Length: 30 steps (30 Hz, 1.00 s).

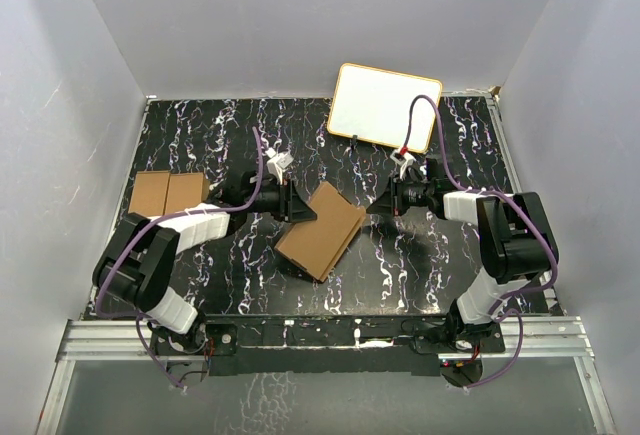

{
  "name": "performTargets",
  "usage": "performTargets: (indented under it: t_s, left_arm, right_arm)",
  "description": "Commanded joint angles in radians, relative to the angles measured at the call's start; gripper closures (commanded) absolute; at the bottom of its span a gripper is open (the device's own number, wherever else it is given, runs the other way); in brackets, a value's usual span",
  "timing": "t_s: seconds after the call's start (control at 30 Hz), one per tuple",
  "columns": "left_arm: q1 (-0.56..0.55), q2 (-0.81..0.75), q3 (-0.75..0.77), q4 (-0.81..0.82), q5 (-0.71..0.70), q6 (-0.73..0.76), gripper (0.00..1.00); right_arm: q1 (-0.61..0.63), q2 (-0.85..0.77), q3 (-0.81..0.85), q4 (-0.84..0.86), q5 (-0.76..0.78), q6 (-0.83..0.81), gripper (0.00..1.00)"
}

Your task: Fold the paper box

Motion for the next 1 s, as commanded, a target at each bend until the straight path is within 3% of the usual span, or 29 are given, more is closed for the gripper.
performTargets:
  t_s: [0.0, 0.1, 0.27, 0.4, 0.57, 0.73, 0.97]
  left_arm:
    - [0.011, -0.063, -0.039, 0.099, -0.007, -0.036, 1.00]
    - [0.011, -0.063, -0.047, 0.096, 0.007, -0.022, 1.00]
    - [0.012, -0.061, -0.048, 0.086, 0.035, -0.005, 1.00]
    - [0.012, -0.059, -0.047, 0.100, 0.052, -0.010, 1.00]
    - [0.012, -0.056, -0.046, 0.111, 0.063, -0.013, 1.00]
    - [0.012, -0.057, -0.049, 0.117, 0.070, -0.015, 1.00]
    - [0.015, -0.068, -0.070, 0.157, 0.054, -0.047, 1.00]
  right_arm:
    - [0.010, -0.059, 0.011, 0.036, 0.001, -0.062, 0.90]
    - [0.010, -0.052, 0.016, 0.047, 0.007, -0.032, 0.86]
    - [0.007, -0.032, 0.016, 0.090, -0.027, 0.052, 0.67]
    - [0.007, -0.014, 0.021, 0.101, -0.043, 0.066, 0.66]
    - [0.009, 0.007, 0.029, 0.092, -0.044, 0.065, 0.69]
    - [0.008, 0.008, 0.033, 0.090, -0.053, 0.052, 0.82]
    - [0.009, -0.015, 0.023, 0.092, -0.062, 0.011, 0.89]
